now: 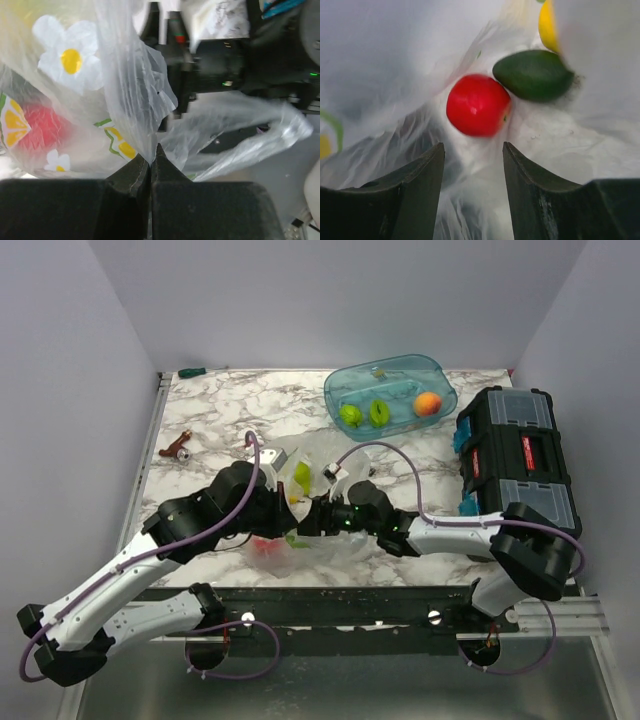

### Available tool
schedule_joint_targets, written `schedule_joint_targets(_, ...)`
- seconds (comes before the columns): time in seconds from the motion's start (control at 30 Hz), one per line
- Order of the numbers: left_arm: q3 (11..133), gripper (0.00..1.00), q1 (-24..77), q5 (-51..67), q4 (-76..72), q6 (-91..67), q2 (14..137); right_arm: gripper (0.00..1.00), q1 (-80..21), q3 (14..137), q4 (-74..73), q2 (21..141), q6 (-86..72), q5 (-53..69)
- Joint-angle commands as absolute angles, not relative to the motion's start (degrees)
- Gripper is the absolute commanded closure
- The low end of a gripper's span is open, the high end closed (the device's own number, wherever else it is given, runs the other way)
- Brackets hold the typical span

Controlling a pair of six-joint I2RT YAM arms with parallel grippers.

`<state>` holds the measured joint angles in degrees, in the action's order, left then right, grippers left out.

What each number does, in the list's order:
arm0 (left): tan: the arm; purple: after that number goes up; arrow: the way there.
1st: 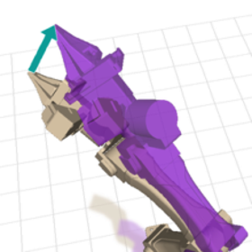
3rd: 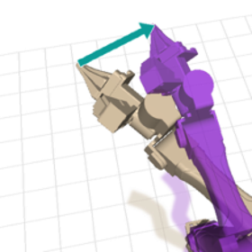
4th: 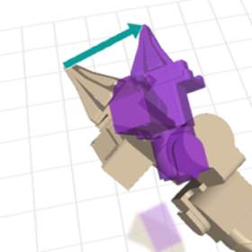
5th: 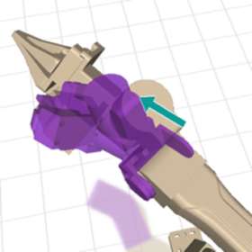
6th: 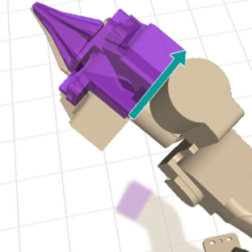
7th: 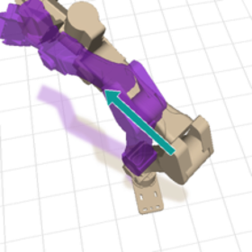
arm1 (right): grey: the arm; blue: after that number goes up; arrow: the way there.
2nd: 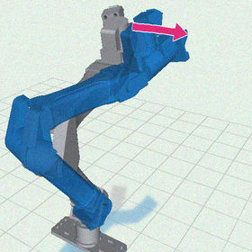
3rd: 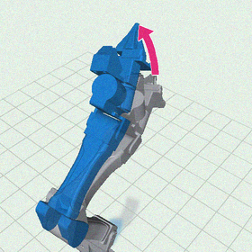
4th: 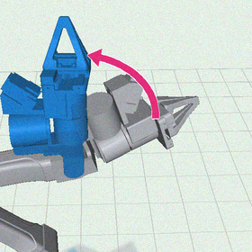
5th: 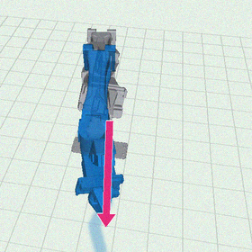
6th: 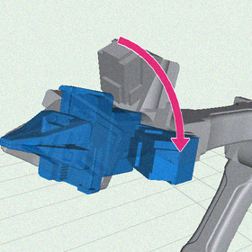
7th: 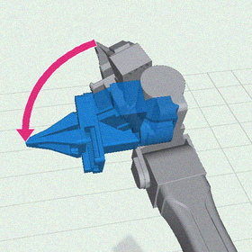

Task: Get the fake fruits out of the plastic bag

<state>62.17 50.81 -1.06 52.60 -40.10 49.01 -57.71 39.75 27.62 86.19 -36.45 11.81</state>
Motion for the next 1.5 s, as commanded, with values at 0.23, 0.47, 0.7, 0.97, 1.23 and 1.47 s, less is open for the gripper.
schedule_joint_targets(0.23, 50.83, 1.00, 51.60, 1.45, 56.80, -42.53, 42.04, 0.36, -58.64, 44.61, 30.75, 94.40, -32.18, 17.39)
schedule_joint_targets(0.47, 49.48, 1.00, 51.64, 3.52, 54.58, -43.22, 37.09, 0.34, -59.26, 50.62, 27.71, 98.77, -29.80, 20.15)
schedule_joint_targets(0.7, 53.15, 1.00, 51.62, 7.37, 49.48, -42.52, 39.92, 0.35, -59.77, 51.68, 30.87, 102.29, -31.02, 19.48)
schedule_joint_targets(0.97, 57.68, 1.00, 51.61, 7.41, 48.70, -41.64, 43.06, 0.36, -60.79, 51.53, 30.79, 103.18, -31.44, 10.79)
schedule_joint_targets(1.23, 56.75, 1.00, 51.64, 7.53, 47.02, -42.30, 45.37, 0.25, -61.86, 48.90, 41.90, 105.23, -34.57, 23.45)
schedule_joint_targets(1.47, 61.34, 1.00, 51.59, 6.76, 45.56, -40.96, 50.53, 0.16, -64.09, 46.19, 48.74, 109.50, -37.01, 23.62)
